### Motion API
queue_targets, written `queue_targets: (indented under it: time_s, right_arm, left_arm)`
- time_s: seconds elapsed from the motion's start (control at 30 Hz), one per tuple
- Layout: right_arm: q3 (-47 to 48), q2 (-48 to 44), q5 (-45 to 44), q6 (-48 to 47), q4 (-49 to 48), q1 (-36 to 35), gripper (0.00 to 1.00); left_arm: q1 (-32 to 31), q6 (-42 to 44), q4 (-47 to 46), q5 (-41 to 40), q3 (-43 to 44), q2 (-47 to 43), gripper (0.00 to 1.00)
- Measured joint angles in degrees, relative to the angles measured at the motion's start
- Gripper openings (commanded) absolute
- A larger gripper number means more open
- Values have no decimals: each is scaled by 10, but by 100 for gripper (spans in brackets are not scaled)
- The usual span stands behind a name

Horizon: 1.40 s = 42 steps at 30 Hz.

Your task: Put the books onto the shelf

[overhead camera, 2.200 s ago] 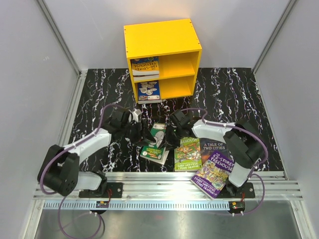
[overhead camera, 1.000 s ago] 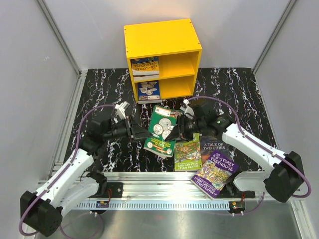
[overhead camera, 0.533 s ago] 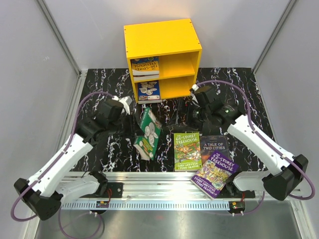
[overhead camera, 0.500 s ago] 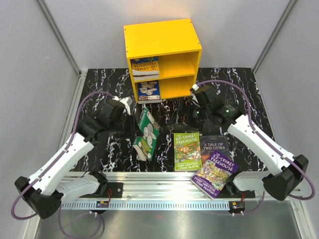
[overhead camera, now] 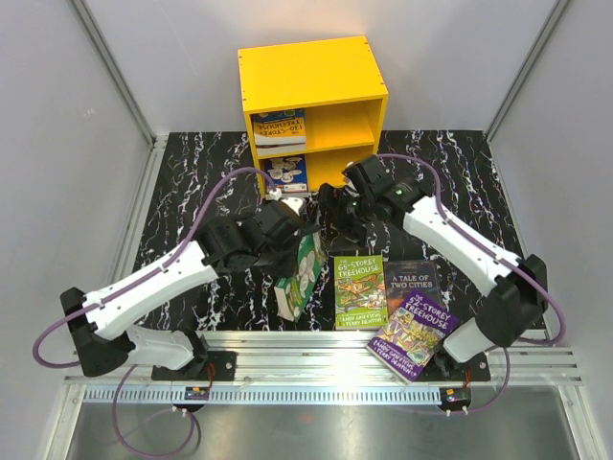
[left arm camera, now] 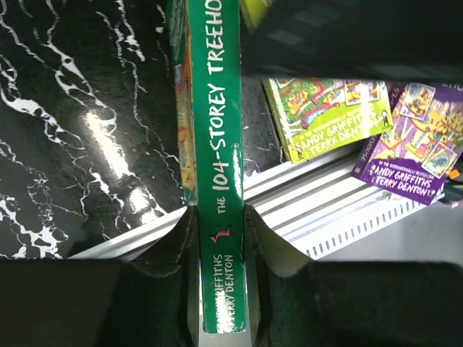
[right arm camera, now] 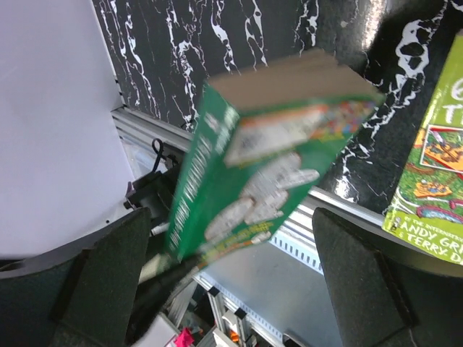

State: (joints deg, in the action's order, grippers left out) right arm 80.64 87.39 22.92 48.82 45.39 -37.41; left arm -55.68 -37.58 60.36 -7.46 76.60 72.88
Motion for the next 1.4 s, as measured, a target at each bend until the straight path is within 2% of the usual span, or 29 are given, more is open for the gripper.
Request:
queue_targets:
  time_s: [0.3,0.33,0.4,0.43,0.47,0.53,0.73,0.77,0.83,0.87,0.9,0.97,1.07,1.2,1.33,1.4]
  right_arm:
    - [15,66,10,10,-8,-28,100]
    - [14,69,11,10,-7,-31,97]
    - [11,73,18,8,-7,-32,73]
    - [8,74,19,7,-6,-32,46]
    - [7,74,19,8,-5,-31,0]
    - [3,78,25,44,-7,-30,0]
    - [4,84,25,47,-10,-27,0]
    - [5,84,25,45,-9,-27,0]
    - [8,84,27,45,-6,-27,0]
    - [12,84,27,42,-3,-27,0]
    - [18,84,27,31,0,-28,0]
    - [25,84,17,6,8,-28,0]
    - [25,83,13,-23,19,-26,0]
    - [23,66,12,-49,33,-7,0]
    - [3,6,31,-55,21,35,0]
    - [-9,-36,53,-46,3,61,0]
  left_arm:
    - [-86,-27,17,-49,38,51,0]
    - [-92,-30,23,-54,45,58,0]
    - [-103,-34,37,-70,64,72,0]
    - [-106,-36,43,-78,73,77,0]
    - [-110,-38,49,-86,83,83,0]
    - [-116,-52,59,-87,99,91,0]
    - [-131,-63,90,-115,129,131,0]
    - [-132,-66,93,-117,131,132,10]
    - [-134,-73,100,-125,137,133,38]
    - [-134,-74,104,-129,140,133,62]
    - [-134,-72,105,-134,143,133,69]
    - [-130,-71,97,-146,148,124,96]
    - [-109,-70,79,-146,147,77,99]
    - [-33,-61,9,-93,104,-48,99]
    - [71,-65,-91,1,-10,-190,99]
    - [104,-78,-137,56,-68,-234,99]
